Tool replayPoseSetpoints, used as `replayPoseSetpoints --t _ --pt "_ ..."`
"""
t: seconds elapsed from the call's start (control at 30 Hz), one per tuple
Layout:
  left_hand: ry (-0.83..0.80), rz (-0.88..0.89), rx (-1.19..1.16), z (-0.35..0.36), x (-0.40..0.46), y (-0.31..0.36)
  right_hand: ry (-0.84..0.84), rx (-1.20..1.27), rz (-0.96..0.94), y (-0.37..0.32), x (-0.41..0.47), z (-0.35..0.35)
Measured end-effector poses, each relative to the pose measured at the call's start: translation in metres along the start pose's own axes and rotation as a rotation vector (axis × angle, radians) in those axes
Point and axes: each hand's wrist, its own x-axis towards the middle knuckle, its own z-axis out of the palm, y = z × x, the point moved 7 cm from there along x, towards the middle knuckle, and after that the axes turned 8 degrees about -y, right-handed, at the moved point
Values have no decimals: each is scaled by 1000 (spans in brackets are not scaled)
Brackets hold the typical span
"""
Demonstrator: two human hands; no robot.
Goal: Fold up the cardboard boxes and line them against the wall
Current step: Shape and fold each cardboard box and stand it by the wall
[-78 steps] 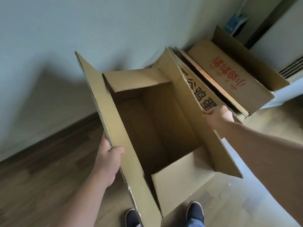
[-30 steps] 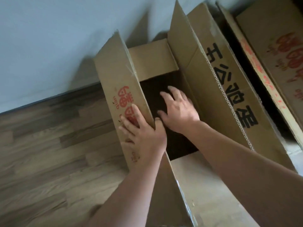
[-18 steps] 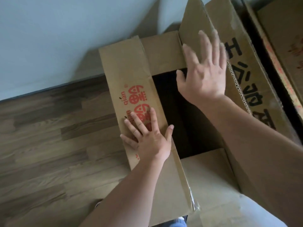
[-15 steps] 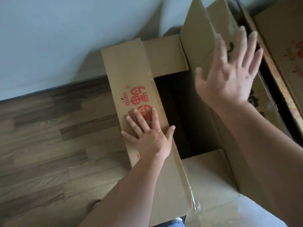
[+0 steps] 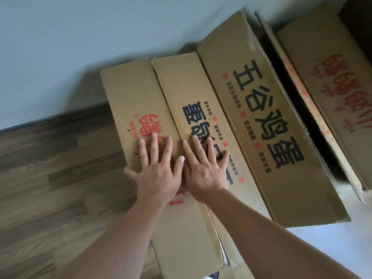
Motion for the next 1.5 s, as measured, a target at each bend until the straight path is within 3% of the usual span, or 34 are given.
replayPoseSetpoints --t 0.1,0.3,0.5,0.7,0.93,1.17,1.33,1.4,1.5 --pt "109 -56 49 6 1 4 39 -39 -2 6 9 13" --pt "154 -139 47 15 26 5 66 -94 12 11 30 22" --pt "22 -157 15 10 29 9 -48 -54 0 10 33 17" --pt "-175 -22 -33 -14 19 5 -144 100 21 -4 21 -24" --pt "-151 14 -114 -92 -35 0 -76 110 42 -49 -17 -102" --pt "0 -67 -189 -199 -106 -46 3 53 -77 -120 -70 -197" --pt "143 -293 -310 -263 -207 -131 -13 -46 -312 -240 -145 -232" --pt "159 -305 -329 -278 -225 -143 -29 -64 -315 -259 -158 -239" --pt "233 -418 -405 -306 -315 -215 -58 -155 -456 -352 -215 -234"
